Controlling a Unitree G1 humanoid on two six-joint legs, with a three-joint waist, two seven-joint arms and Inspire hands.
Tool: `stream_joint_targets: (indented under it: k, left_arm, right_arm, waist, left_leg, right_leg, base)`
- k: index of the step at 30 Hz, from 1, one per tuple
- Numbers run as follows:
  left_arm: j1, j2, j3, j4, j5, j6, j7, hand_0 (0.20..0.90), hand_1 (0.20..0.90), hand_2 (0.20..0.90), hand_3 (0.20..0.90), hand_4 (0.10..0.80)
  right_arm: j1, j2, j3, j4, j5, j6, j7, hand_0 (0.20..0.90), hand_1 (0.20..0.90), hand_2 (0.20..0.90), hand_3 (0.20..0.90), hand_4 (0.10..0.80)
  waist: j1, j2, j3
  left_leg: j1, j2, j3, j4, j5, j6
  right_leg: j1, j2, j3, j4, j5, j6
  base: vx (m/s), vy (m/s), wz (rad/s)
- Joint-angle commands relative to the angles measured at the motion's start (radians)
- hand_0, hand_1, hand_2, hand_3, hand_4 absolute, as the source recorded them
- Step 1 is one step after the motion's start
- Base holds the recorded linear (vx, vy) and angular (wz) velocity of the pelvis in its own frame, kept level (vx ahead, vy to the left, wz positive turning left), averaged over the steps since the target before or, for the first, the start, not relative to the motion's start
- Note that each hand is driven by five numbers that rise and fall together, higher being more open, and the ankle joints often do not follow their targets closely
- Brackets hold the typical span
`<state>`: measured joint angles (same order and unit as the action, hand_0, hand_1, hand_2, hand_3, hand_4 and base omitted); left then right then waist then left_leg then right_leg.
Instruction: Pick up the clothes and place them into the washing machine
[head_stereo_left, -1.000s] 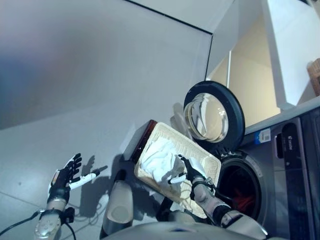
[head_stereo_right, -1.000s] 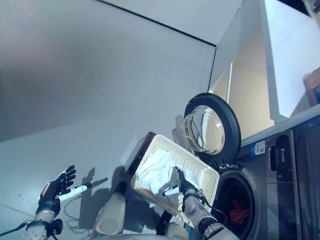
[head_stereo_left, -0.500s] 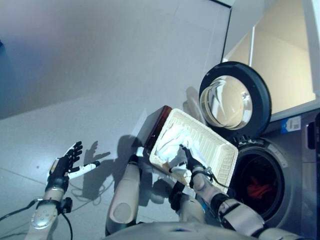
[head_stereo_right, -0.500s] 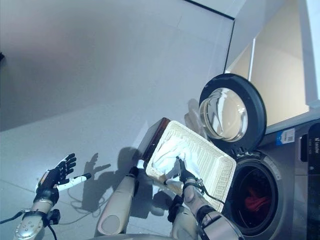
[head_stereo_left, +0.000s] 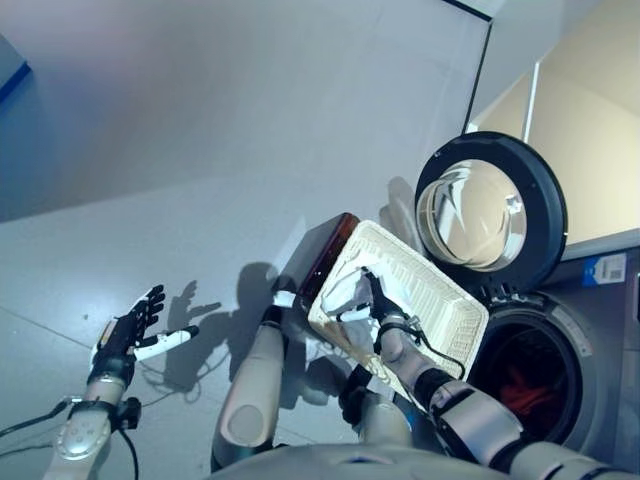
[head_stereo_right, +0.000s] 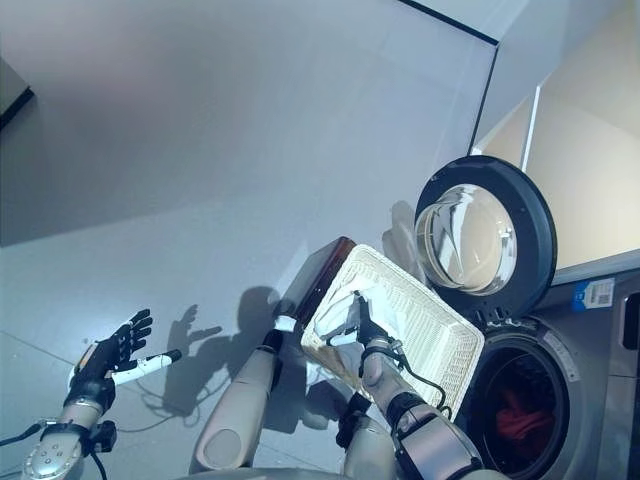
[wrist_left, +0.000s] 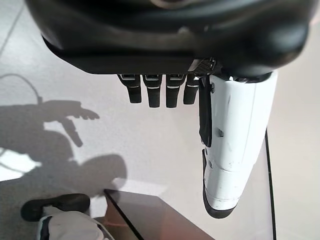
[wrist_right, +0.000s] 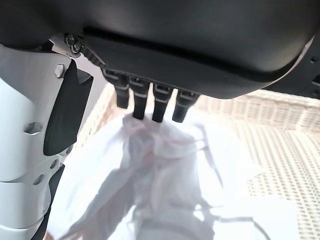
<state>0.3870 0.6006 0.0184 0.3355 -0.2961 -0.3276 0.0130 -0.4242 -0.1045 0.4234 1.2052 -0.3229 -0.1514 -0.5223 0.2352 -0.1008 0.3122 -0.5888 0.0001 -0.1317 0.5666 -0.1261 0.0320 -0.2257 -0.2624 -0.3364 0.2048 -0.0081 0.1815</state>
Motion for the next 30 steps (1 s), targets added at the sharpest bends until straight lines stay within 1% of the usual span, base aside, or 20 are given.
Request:
stream_joint_targets:
  k: [1,6,10,14,15,17,21,24,28,30]
  left_arm:
    - [0.026,0.036,0.019,-0.088,-0.017,-0.072,0.005,0.900,0.900,0.900,0.900,0.800]
    - [0.037,0.050,0.023,-0.110,-0.029,-0.066,-0.012,0.900,0.900,0.900,0.900,0.800]
    - [0.052,0.060,0.038,-0.112,-0.032,-0.069,-0.006,0.900,0.900,0.900,0.900,0.800]
    - [0.043,0.059,0.037,-0.103,-0.030,-0.069,0.001,0.900,0.900,0.900,0.900,0.800]
    - [0.037,0.061,0.028,-0.104,-0.034,-0.066,0.003,0.900,0.900,0.900,0.900,0.800]
    - [0.036,0.064,0.027,-0.107,-0.038,-0.065,0.005,0.900,0.900,0.900,0.900,0.800]
    - [0.025,0.069,0.026,-0.101,-0.039,-0.063,0.008,0.900,0.900,0.900,0.900,0.800]
    - [0.022,0.068,0.029,-0.102,-0.045,-0.064,0.008,0.900,0.900,0.900,0.900,0.800]
    - [0.018,0.059,0.020,-0.107,-0.054,-0.064,0.003,0.900,0.900,0.900,0.900,0.800]
    - [0.019,0.055,0.017,-0.109,-0.056,-0.063,0.000,0.900,0.900,0.900,0.900,0.800]
  right_arm:
    - [-0.035,-0.038,-0.017,0.016,0.028,-0.018,-0.030,0.900,0.900,0.900,0.900,0.800]
    - [-0.044,-0.049,-0.032,0.030,0.033,-0.011,-0.035,0.900,0.900,0.900,0.900,0.800]
    - [-0.027,-0.064,-0.041,0.022,0.026,-0.008,-0.053,0.900,0.900,0.900,0.900,0.800]
    - [-0.031,-0.070,-0.030,0.028,0.012,-0.001,-0.052,0.900,0.900,0.900,0.900,0.800]
    - [-0.039,-0.073,-0.025,0.037,0.004,0.008,-0.049,0.900,0.900,0.900,0.900,0.800]
    - [-0.044,-0.076,-0.027,0.038,0.005,0.011,-0.045,0.900,0.900,0.900,0.900,0.800]
    - [-0.057,-0.092,-0.044,0.056,0.015,0.021,-0.035,0.900,0.900,0.900,0.900,0.800]
    - [-0.061,-0.106,-0.053,0.058,0.016,0.024,-0.036,0.900,0.900,0.900,0.900,0.800]
    - [-0.062,-0.116,-0.051,0.049,0.008,0.023,-0.030,0.900,0.900,0.900,0.900,0.800]
    - [-0.066,-0.121,-0.049,0.046,0.004,0.023,-0.025,0.900,0.900,0.900,0.900,0.800]
  waist:
    - [0.012,0.023,-0.044]
    - [0.021,0.016,-0.040]
    - [0.027,0.008,-0.044]
    - [0.031,0.001,-0.039]
    - [0.033,0.004,-0.030]
    - [0.033,0.009,-0.023]
    - [0.036,0.042,-0.006]
    - [0.034,0.062,-0.004]
    - [0.023,0.086,-0.007]
    - [0.020,0.097,-0.012]
  left_leg:
    - [0.048,0.026,-0.012,-0.187,0.087,-0.057]
    - [0.050,0.030,-0.020,-0.174,0.079,-0.055]
    - [0.063,0.036,-0.025,-0.217,0.093,-0.059]
    - [0.054,0.035,-0.028,-0.215,0.098,-0.058]
    - [0.036,0.025,-0.037,-0.187,0.089,-0.054]
    - [0.021,0.020,-0.044,-0.165,0.082,-0.051]
    - [-0.026,0.010,-0.050,-0.097,0.062,-0.047]
    - [-0.048,0.010,-0.048,-0.060,0.054,-0.045]
    - [-0.077,0.004,-0.052,0.020,0.023,-0.040]
    - [-0.100,0.003,-0.052,0.052,0.011,-0.040]
  right_leg:
    - [-0.049,-0.022,-0.023,0.034,0.056,0.012]
    - [-0.045,-0.015,-0.028,0.039,0.052,0.013]
    - [-0.032,-0.005,-0.038,0.004,0.059,0.018]
    - [-0.045,-0.007,-0.037,0.012,0.059,0.017]
    - [-0.058,-0.012,-0.036,0.043,0.049,0.011]
    - [-0.070,-0.015,-0.034,0.067,0.040,0.008]
    - [-0.122,-0.030,-0.022,0.152,0.002,-0.002]
    - [-0.153,-0.037,-0.012,0.207,-0.021,-0.007]
    - [-0.195,-0.051,0.011,0.302,-0.055,-0.010]
    - [-0.220,-0.055,0.013,0.344,-0.076,-0.013]
  base:
    - [0.029,-0.043,0.11]
    - [0.034,-0.033,0.05]
    - [0.042,-0.020,0.00]
    - [-0.001,-0.008,0.01]
    - [-0.032,-0.018,0.04]
    - [-0.036,0.004,0.06]
    - [-0.063,0.035,0.09]
    - [-0.045,0.045,0.07]
    - [-0.023,0.055,0.02]
    - [-0.025,0.047,0.04]
